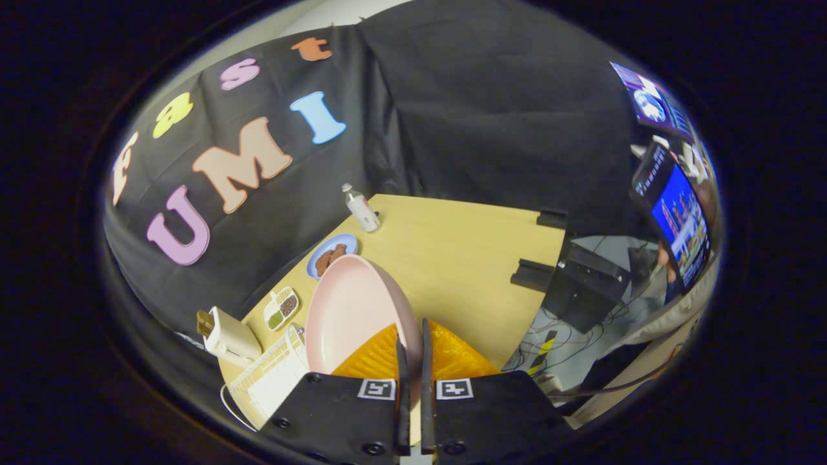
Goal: Take the plate from the dish rack, then take the spoon from the basket and place it into the plate.
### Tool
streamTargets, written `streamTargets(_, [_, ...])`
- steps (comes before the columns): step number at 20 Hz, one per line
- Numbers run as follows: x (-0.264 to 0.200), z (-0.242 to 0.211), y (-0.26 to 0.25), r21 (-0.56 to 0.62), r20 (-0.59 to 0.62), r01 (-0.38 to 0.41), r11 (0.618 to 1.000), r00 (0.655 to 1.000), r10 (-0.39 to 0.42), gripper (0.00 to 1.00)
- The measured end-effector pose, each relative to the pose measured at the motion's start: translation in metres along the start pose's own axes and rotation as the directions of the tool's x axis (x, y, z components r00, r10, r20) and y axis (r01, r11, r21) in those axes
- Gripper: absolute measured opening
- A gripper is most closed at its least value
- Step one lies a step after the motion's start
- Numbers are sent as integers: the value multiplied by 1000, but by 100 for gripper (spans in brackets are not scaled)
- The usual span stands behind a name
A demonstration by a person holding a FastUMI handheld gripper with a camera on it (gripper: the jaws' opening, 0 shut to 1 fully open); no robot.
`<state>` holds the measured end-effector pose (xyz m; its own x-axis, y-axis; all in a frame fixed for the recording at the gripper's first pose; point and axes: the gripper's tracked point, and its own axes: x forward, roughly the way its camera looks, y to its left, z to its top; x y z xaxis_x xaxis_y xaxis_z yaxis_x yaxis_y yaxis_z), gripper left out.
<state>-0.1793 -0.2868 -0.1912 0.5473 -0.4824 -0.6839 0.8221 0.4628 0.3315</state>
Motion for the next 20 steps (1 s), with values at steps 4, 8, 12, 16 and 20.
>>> streamTargets(4, [13,-16,-38,101,-40,66,993,997,-62,9])
streamTargets(8, [34,-44,-60,143,-99,105,984,991,-91,9])
streamTargets(12, [60,-72,-61,250,-146,66,966,989,-30,9])
streamTargets(16, [87,-93,-71,299,-187,66,952,982,-10,9])
streamTargets(20, [102,-107,-83,271,-201,80,959,979,-25,9])
